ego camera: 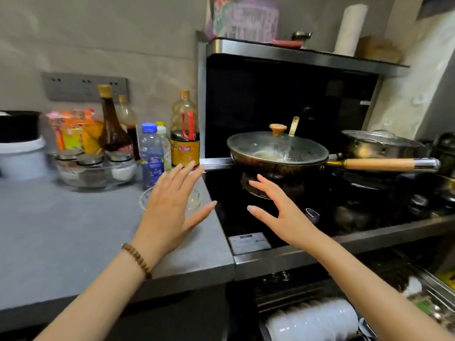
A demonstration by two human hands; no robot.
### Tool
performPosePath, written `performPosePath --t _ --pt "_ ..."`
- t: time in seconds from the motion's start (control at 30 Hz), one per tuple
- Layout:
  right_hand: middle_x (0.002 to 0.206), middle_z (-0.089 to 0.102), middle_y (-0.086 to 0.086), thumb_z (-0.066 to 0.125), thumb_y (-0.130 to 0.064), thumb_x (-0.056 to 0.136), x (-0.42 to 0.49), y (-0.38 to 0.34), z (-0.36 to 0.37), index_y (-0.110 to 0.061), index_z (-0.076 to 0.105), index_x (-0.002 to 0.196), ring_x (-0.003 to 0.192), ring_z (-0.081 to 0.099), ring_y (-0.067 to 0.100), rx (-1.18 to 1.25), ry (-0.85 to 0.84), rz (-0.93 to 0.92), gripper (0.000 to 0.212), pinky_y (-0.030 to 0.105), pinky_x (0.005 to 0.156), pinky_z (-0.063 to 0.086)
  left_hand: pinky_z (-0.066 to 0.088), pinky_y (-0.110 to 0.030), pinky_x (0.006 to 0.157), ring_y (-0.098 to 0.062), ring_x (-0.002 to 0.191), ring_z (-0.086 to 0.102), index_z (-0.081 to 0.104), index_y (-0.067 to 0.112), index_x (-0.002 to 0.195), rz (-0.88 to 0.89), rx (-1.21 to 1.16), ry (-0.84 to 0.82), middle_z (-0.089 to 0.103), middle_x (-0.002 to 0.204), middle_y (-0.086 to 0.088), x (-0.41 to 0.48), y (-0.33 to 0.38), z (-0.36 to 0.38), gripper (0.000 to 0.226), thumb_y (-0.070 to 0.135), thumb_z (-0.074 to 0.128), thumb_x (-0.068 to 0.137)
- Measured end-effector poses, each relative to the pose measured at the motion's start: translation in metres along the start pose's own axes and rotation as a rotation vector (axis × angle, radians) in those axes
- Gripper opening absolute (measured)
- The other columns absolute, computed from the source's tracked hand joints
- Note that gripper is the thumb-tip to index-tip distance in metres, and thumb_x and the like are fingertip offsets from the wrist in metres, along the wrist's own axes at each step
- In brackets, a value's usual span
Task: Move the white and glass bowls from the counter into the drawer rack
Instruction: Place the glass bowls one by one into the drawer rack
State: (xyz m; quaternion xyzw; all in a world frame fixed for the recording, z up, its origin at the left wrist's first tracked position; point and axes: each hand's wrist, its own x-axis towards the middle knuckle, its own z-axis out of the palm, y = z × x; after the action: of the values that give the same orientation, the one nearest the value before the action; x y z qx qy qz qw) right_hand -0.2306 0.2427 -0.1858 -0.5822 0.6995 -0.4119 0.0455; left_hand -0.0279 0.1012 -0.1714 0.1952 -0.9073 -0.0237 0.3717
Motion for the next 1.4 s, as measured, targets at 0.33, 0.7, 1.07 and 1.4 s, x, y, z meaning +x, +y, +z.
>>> performPosePath --t 0.33,0.7,1.07,1.4 --pt "0.155 0.021 -0.012 0.06 -0.04 0.088 0.053 -0.037 0.072 -0.036 0.038 0.139 0.142 0.023 0.007 0.055 -0.168 0.009 0.056 0.034 0.117 0.022 0.026 -0.037 0.112 -0.014 0.139 0.025 0.035 0.041 0.139 -0.289 -0.181 -0.129 0.029 0.153 0.003 -0.028 -0.086 0.001 0.079 0.076 0.043 0.069" --pt "0.133 0.05 -0.02 0.072 -0.041 0.077 0.06 -0.036 0.093 -0.03 0.071 0.093 0.125 0.039 -0.004 0.04 -0.188 -0.028 0.02 0.027 0.11 0.025 0.042 -0.019 0.081 0.003 0.099 0.052 0.048 0.036 0.077 -0.312 -0.403 -0.101 0.059 0.103 0.019 -0.036 -0.104 0.017 0.043 0.074 0.06 0.061" --pt "0.125 0.059 -0.017 0.07 -0.04 0.077 0.065 -0.055 0.062 -0.023 0.072 0.087 0.115 0.041 -0.02 0.088 -0.098 -0.116 0.02 0.014 0.101 0.029 0.036 -0.018 0.095 0.007 0.111 0.046 0.047 0.027 0.068 -0.276 -0.574 0.074 0.05 0.114 0.025 -0.01 -0.084 0.006 0.045 0.065 0.068 0.055" --pt "0.08 0.072 -0.012 0.063 -0.051 0.077 -0.003 -0.066 -0.059 -0.029 0.072 0.077 0.077 0.065 -0.002 -0.027 -0.146 -0.166 0.024 0.008 0.074 0.046 0.049 -0.023 0.073 -0.004 0.073 0.06 0.049 0.018 0.067 -0.246 -1.081 -0.212 0.061 0.082 -0.002 0.02 0.028 0.02 0.049 0.063 0.065 0.058"
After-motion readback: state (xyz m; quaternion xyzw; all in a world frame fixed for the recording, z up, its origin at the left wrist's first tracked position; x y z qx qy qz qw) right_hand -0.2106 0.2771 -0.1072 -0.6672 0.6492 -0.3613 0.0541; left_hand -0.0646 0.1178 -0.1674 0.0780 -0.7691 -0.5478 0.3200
